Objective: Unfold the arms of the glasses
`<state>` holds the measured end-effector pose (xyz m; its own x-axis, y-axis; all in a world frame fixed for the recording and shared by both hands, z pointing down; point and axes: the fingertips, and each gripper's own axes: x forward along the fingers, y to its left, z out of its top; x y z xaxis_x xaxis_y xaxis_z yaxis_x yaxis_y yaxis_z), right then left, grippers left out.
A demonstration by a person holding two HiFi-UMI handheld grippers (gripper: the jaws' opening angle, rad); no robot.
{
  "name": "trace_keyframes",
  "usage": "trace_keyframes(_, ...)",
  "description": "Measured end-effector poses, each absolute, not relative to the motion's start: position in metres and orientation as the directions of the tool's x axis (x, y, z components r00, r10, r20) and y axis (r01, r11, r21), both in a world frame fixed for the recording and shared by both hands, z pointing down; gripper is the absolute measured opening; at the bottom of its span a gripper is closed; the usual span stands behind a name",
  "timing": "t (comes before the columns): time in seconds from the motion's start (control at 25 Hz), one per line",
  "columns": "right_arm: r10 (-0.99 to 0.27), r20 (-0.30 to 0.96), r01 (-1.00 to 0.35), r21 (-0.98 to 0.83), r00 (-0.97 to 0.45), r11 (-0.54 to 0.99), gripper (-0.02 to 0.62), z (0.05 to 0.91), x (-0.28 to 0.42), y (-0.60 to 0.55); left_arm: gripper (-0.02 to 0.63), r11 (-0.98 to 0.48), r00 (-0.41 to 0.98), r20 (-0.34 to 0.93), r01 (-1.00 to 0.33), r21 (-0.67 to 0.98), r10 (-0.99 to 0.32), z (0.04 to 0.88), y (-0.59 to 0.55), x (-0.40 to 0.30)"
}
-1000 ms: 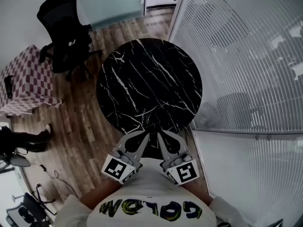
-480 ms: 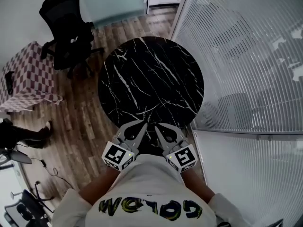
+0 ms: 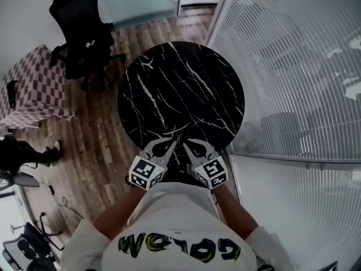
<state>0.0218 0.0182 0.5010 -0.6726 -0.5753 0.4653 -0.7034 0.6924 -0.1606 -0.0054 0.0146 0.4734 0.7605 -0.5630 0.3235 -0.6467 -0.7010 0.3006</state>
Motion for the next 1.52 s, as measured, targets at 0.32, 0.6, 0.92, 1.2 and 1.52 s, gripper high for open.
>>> trace_keyframes(0.32,-0.527,0.552,-0.701,-0.157,-0.646,0.696,0.018,0.552,0.019,0.009,0.003,-0.686,0.742,0.403,-0.66,0.306,-0.535,0.519,0.007,-0.004)
trace_keyframes(0.6,-0.474,0.624,-0.702,-0.176,-0.621,0.69,0.02,0.598,0.015,0.003,0.003,-0.664,0.714,0.483,-0.681,0.309,-0.507,0.567,0.001,-0.004)
trace_keyframes(0.92,-0.397,0.708,-0.702,-0.195,-0.584,0.685,0.025,0.646,0.013,0.003,0.003,-0.641,0.7,0.536,-0.69,0.337,-0.472,0.608,0.003,-0.007)
trace_keyframes(1.2,-0.333,0.767,-0.707,-0.212,-0.548,0.675,0.041,0.681,0.014,0.008,0.017,-0.645,0.685,0.579,-0.691,0.325,-0.443,0.639,-0.001,-0.004)
trace_keyframes(1.52,-0.293,0.809,-0.726,-0.22,-0.509,0.651,0.048,0.709,0.02,0.004,0.02,-0.629,0.676,0.618,-0.694,0.35,-0.402,0.672,0.001,-0.004)
